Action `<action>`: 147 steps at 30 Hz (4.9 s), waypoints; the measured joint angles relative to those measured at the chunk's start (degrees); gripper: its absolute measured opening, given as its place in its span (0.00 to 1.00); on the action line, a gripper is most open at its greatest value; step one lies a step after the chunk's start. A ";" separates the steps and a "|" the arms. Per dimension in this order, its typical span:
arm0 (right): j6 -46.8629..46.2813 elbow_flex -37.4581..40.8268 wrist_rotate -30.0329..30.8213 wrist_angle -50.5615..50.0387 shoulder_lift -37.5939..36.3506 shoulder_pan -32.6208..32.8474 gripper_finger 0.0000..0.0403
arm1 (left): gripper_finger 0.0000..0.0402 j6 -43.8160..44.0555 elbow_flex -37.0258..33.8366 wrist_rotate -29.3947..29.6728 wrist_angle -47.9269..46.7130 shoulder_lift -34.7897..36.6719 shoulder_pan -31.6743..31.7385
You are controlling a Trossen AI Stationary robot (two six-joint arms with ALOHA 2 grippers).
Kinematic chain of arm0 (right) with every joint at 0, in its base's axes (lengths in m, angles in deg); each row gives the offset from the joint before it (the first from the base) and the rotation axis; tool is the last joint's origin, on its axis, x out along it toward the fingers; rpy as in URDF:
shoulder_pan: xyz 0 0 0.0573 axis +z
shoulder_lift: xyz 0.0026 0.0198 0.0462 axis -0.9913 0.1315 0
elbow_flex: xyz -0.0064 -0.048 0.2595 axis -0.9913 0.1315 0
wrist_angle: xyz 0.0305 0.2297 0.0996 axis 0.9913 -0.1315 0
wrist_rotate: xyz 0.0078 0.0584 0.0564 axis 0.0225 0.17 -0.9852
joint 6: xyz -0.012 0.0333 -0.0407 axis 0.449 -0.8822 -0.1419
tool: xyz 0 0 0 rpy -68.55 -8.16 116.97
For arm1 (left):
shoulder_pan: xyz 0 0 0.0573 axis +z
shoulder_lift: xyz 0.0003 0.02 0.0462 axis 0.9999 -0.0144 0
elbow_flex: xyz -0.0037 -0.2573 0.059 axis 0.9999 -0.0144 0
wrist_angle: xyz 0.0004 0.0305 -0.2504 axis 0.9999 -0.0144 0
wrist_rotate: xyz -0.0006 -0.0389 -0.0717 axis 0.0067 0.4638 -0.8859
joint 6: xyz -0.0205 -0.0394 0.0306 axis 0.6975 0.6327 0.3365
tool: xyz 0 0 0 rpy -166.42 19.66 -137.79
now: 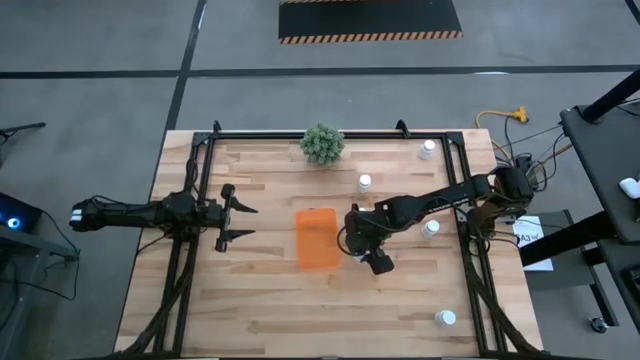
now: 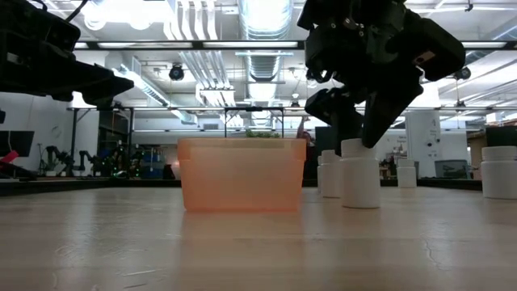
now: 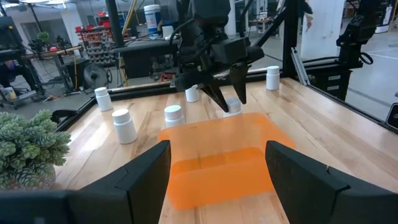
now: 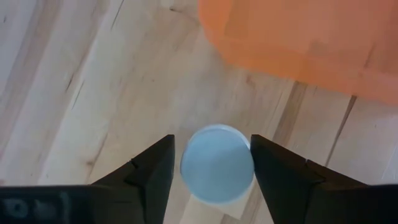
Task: Pick and place pill bottles into a basket
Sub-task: Put the white pill bottle into the orange bin
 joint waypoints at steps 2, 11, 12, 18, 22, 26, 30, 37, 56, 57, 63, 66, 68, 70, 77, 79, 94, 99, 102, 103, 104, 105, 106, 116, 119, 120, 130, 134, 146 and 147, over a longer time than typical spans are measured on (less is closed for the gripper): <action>0.09 0.09 0.00 0.01 0.00 0.00 0.43 | 0.61 0.00 0.00 0.00 -0.02 0.00 -0.02; -0.02 0.14 -0.02 -0.52 -0.04 0.00 0.36 | 0.61 0.00 0.00 0.00 -0.02 0.00 -0.01; -0.15 0.02 0.00 -0.62 -0.04 0.00 0.36 | 0.61 0.00 0.00 0.00 -0.02 0.00 -0.01; -0.35 -2.37 0.22 -2.92 0.00 0.00 0.37 | 0.61 0.00 0.00 0.00 -0.02 0.00 -0.01; -0.35 -5.05 0.22 -6.78 0.00 0.00 0.37 | 0.61 0.00 0.00 0.00 -0.02 0.00 0.00; -0.33 -8.21 0.22 -10.65 0.00 0.00 0.37 | 0.61 0.00 0.00 -0.01 -0.02 0.00 0.00; -0.17 -11.47 0.48 -14.10 0.00 0.00 0.37 | 0.61 0.00 0.00 0.00 -0.02 0.00 -0.01; 0.72 -15.68 0.65 -17.23 0.00 0.00 0.37 | 0.61 0.00 0.00 0.00 -0.02 0.00 -0.01; 4.12 -29.26 2.55 -25.57 6.99 -0.02 0.37 | 0.61 0.01 0.00 0.00 0.05 -0.08 -0.02; 4.66 -30.77 2.67 -26.02 8.10 -0.02 0.37 | 0.61 0.02 0.00 0.00 -0.07 -0.11 0.00; 8.51 -41.56 2.85 -29.80 15.80 0.00 0.37 | 0.61 0.00 0.00 0.00 -0.01 -0.13 -0.01; 10.32 -47.48 3.73 -32.58 19.97 -0.02 0.37 | 0.61 0.01 0.00 0.00 -0.07 -0.23 -0.01; 11.60 -51.16 3.72 -33.71 22.61 -0.02 0.37 | 0.61 0.00 0.00 0.00 0.06 -0.38 -0.01; 12.88 -54.28 3.69 -34.10 24.89 0.00 0.37 | 0.61 0.00 0.00 -0.01 -0.07 -0.37 -0.01; 15.12 -59.34 3.65 -33.06 29.95 -0.04 0.37 | 0.61 0.00 0.00 -0.01 0.00 -0.37 0.00; 15.59 -59.51 3.63 -31.54 30.92 -0.02 0.37 | 0.61 0.01 0.00 0.00 -0.02 -0.36 0.00; 17.92 -59.14 -1.05 -24.83 34.48 -0.37 0.37 | 0.61 0.00 0.00 0.00 -0.07 -0.87 0.00; 17.92 -59.08 -1.05 -24.90 35.72 -0.43 0.37 | 0.61 0.02 0.00 0.00 0.07 -1.10 -0.02; 18.10 -59.05 -1.07 -24.65 36.45 -0.42 0.37 | 0.61 0.00 0.00 0.00 -0.02 -1.10 0.00; 18.12 -59.01 -1.09 -24.62 36.66 -0.42 0.37 | 0.61 0.01 0.00 0.00 0.00 -1.06 0.00; 18.12 -58.99 -1.09 -24.49 36.94 -0.42 0.37 | 0.61 0.01 0.00 -0.01 0.01 -1.05 -0.02; 18.12 -58.97 -1.11 -24.37 37.11 -0.42 0.37 | 0.61 0.01 0.00 0.00 -0.02 -1.04 -0.01; 18.12 -58.97 -1.11 -24.29 37.18 -0.42 0.37 | 0.61 0.01 0.00 0.00 -0.02 -1.03 0.00; 18.38 -58.97 -1.51 -23.55 37.68 -0.44 0.37 | 0.61 0.01 0.00 0.00 0.01 -1.11 0.00; 18.38 -58.97 -1.51 -22.89 37.68 -0.42 0.37 | 0.61 0.02 0.00 0.00 0.00 -1.11 0.00; 18.42 -58.97 -1.51 -22.75 37.68 -0.42 0.38 | 0.61 0.00 0.00 0.00 -0.01 -1.11 -0.01; 18.71 -58.97 -1.49 -22.61 37.68 -0.44 0.49 | 0.61 0.00 0.00 -0.02 -0.02 -1.25 0.00; 18.75 -58.97 -1.48 -22.41 37.63 -0.44 0.49 | 0.61 0.00 0.00 0.00 -0.01 -1.25 0.00; 17.82 -62.06 -0.96 -27.89 35.95 -0.44 0.50 | 0.61 0.00 0.00 0.00 0.00 -1.29 -0.02; 17.51 -62.52 -0.96 -28.97 35.95 -0.44 0.50 | 0.61 0.00 0.00 -0.01 0.00 -1.29 -0.01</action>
